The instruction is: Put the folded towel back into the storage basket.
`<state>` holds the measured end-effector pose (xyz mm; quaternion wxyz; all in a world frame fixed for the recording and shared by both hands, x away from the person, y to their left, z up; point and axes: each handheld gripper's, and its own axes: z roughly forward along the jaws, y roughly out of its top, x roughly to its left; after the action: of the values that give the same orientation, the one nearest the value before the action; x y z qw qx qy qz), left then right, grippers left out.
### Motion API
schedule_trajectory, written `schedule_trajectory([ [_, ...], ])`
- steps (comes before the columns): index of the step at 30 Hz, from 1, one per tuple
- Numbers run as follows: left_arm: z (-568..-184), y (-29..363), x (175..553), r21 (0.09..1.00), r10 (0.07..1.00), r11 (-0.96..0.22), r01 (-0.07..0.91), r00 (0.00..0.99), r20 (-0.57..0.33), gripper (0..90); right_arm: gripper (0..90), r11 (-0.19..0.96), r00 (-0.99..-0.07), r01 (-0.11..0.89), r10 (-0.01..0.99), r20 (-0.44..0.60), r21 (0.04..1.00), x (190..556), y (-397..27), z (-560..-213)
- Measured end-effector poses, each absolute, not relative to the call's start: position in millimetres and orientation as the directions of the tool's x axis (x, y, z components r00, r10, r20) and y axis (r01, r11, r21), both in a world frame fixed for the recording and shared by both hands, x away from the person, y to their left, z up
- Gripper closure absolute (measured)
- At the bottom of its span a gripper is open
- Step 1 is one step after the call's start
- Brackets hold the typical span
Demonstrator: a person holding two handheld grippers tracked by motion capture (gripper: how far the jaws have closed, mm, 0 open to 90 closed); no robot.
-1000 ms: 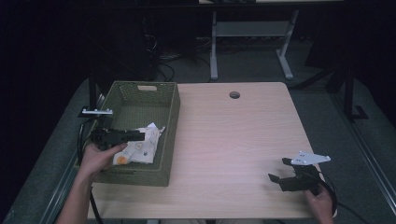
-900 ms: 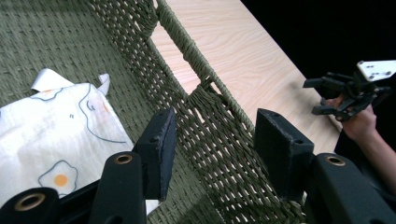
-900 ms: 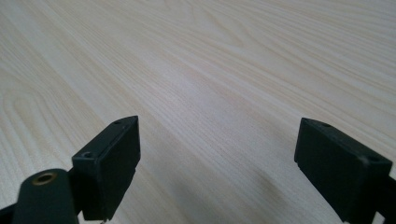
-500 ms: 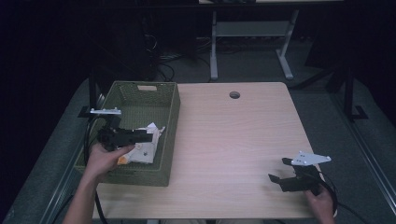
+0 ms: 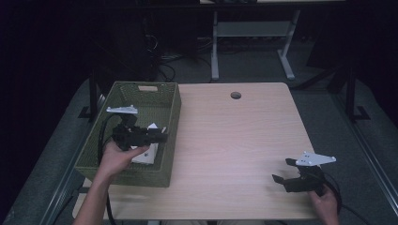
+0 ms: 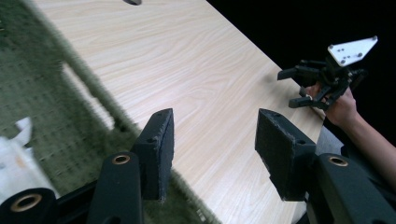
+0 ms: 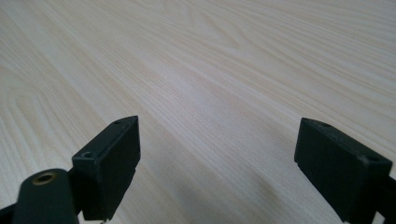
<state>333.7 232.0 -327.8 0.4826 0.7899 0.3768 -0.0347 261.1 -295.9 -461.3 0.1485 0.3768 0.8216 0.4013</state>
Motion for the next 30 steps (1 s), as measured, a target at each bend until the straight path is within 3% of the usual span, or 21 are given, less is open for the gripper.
schedule_trajectory([
  [21,-325.1,133.8,311.4,0.769,0.478,-0.337,0.543,0.803,-0.357,45.7,13.7,0.39,-0.669,0.499,0.741,0.058,0.774,263.6,-301.1,-461.4],
  [30,-353.9,78.3,292.9,0.768,0.463,-0.337,0.545,0.806,-0.369,42.7,13.8,0.377,-0.661,0.493,0.748,0.056,0.784,266.7,-308.4,-460.6],
])
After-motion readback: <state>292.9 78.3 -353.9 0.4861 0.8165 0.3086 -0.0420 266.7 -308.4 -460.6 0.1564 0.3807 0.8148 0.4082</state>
